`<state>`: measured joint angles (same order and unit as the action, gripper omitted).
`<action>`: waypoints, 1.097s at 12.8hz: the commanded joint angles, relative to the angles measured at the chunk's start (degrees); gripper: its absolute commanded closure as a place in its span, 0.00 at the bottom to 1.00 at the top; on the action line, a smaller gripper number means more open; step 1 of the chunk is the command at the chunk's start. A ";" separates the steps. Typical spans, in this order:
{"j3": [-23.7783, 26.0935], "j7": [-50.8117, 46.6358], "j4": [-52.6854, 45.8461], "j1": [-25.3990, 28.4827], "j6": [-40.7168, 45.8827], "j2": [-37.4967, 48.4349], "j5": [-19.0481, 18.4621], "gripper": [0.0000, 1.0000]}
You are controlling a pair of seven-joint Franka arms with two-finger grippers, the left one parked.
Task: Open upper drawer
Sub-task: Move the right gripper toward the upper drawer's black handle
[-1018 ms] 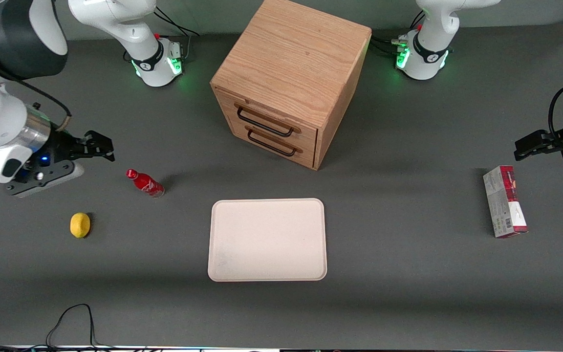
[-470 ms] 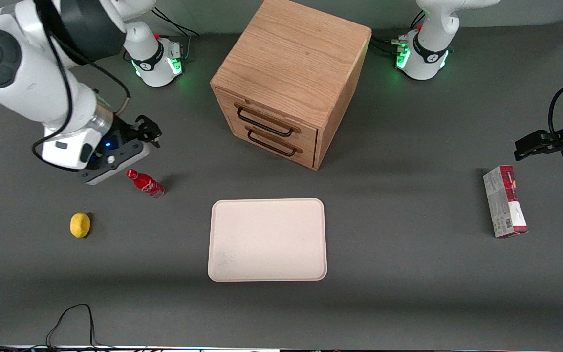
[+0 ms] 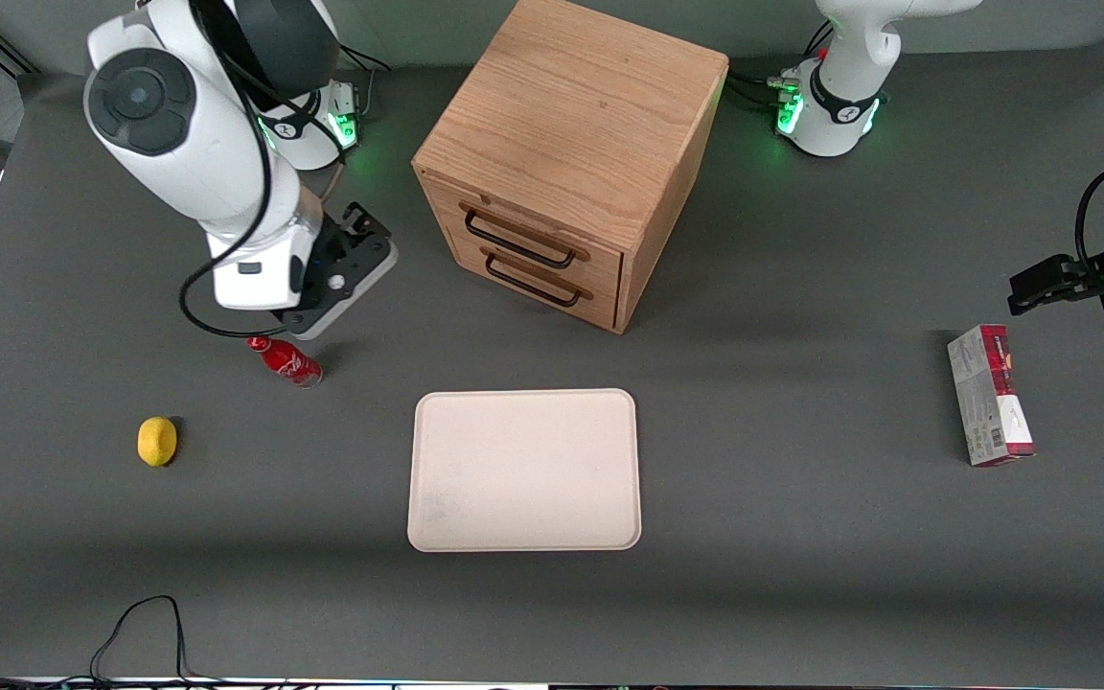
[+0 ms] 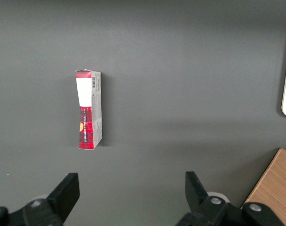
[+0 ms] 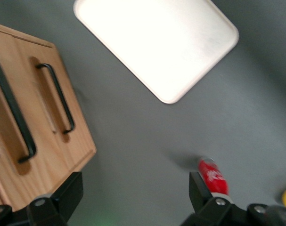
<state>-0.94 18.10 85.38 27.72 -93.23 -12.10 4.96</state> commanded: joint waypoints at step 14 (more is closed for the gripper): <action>2.16 13.36 -4.43 4.54 -0.28 -11.37 14.81 0.00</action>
<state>0.99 29.90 82.94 31.88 -93.71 -21.83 17.47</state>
